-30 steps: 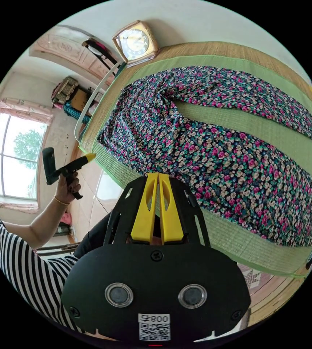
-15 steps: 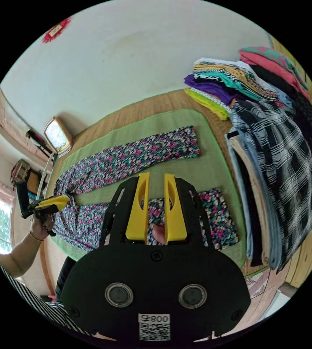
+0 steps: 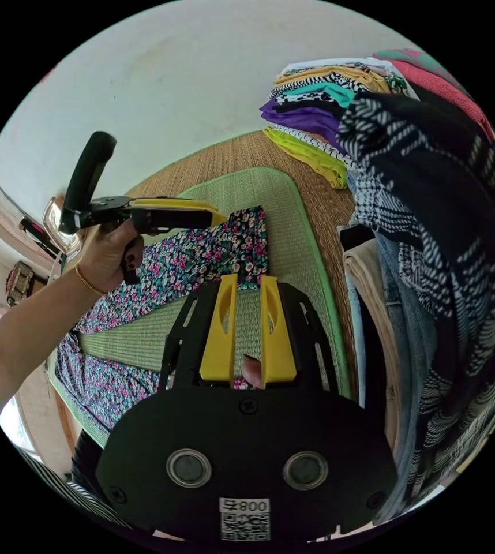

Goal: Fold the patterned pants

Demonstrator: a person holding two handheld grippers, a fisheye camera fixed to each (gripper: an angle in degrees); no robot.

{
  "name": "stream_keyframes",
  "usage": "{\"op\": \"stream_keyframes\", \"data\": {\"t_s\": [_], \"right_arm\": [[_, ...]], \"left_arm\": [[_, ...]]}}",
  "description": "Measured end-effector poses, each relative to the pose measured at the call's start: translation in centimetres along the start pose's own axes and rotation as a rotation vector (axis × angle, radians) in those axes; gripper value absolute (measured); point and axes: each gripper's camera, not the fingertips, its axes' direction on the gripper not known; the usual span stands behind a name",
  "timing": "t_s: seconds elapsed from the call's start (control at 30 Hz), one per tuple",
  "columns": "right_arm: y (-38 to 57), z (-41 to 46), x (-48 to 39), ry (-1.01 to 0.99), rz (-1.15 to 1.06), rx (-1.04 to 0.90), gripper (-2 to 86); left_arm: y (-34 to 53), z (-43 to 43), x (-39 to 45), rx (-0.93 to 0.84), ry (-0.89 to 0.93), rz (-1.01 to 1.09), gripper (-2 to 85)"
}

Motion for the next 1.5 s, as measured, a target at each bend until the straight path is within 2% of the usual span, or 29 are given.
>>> {"op": "stream_keyframes", "data": {"t_s": [0.17,0.27,0.4,0.5,0.6,0.7,0.77,0.83,0.93,1.03,1.17,1.4,1.5], "right_arm": [[-0.1,0.0,0.8,-0.005,0.002,-0.028,2.2],[-0.4,-2.2,1.3,0.011,0.001,0.027,1.2],[-1.1,-3.6,2.3,0.008,0.015,0.059,1.0],[-1.9,-2.5,2.9,0.001,0.021,-0.017,1.7],[-2.2,-2.6,3.1,0.019,0.026,-0.056,3.2],[-1.5,-4.6,2.5,0.096,-0.034,-0.049,6.0],[0.8,-7.1,1.8,0.098,-0.095,-0.043,7.7],[3.3,-9.0,1.5,0.150,-0.120,-0.042,7.9],[7.8,-11.1,1.6,0.239,-0.107,-0.086,8.1],[10.8,-11.5,2.4,0.332,-0.060,-0.152,8.7],[11.3,-10.9,4.4,0.272,0.032,-0.181,8.1],[10.7,-11.6,5.2,0.251,0.051,-0.180,2.5],[10.9,-11.4,5.7,0.246,0.058,-0.191,1.9]], "left_arm": [[-3.8,2.9,2.0,-0.038,-0.099,0.067,2.7],[-5.8,2.4,2.7,0.037,-0.098,0.094,1.6],[-8.0,2.8,2.7,0.069,-0.117,0.073,1.6],[-9.4,4.7,2.7,-0.027,-0.147,0.072,2.6],[-9.6,4.0,2.6,0.016,-0.174,0.051,4.5],[-8.7,1.9,2.8,0.093,-0.028,0.066,6.4],[-7.1,0.8,4.0,0.128,0.165,0.117,7.0],[-5.8,1.0,5.4,0.095,0.277,0.156,7.5],[-4.2,1.6,8.3,0.012,0.317,0.224,8.1],[-3.7,1.9,10.4,-0.055,0.271,0.276,8.2],[-3.8,1.1,11.5,-0.118,0.104,0.298,5.0],[-4.1,-3.9,10.7,-0.082,0.125,0.284,1.6],[-3.9,-5.0,10.0,-0.124,0.103,0.265,2.1]]}}
